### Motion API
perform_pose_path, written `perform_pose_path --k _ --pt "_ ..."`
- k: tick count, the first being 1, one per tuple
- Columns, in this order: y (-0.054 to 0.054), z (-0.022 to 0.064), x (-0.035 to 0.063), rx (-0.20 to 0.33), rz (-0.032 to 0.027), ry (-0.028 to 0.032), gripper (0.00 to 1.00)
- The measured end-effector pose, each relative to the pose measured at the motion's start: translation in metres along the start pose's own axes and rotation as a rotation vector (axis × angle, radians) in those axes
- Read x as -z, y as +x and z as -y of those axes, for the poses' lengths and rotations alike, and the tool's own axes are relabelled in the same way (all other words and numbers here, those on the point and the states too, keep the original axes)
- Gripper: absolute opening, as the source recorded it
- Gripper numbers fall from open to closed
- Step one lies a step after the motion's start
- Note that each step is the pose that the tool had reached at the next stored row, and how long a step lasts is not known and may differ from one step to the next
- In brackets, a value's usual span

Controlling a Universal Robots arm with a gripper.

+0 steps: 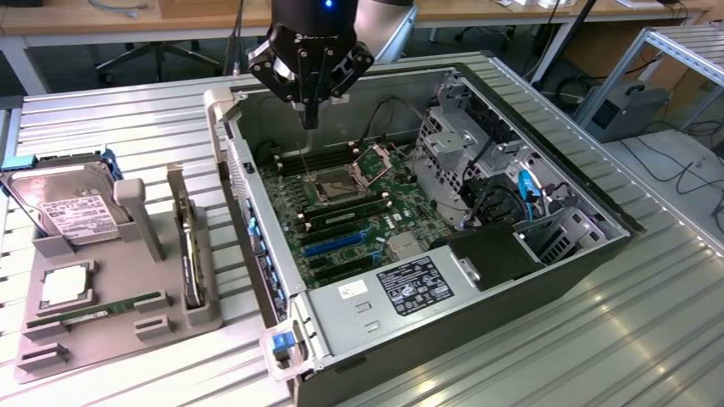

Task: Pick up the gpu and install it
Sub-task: 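Reach for the gpu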

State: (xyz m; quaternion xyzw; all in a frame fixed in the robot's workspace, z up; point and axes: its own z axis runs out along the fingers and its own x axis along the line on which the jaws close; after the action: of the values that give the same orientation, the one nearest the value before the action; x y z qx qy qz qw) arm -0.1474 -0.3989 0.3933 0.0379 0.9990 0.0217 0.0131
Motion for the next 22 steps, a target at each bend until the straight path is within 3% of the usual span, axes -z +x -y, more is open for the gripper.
perform_pose_path --k 22 --pt "0.0055 0.0004 0.0002 0.0 0.0 0.0 0.11"
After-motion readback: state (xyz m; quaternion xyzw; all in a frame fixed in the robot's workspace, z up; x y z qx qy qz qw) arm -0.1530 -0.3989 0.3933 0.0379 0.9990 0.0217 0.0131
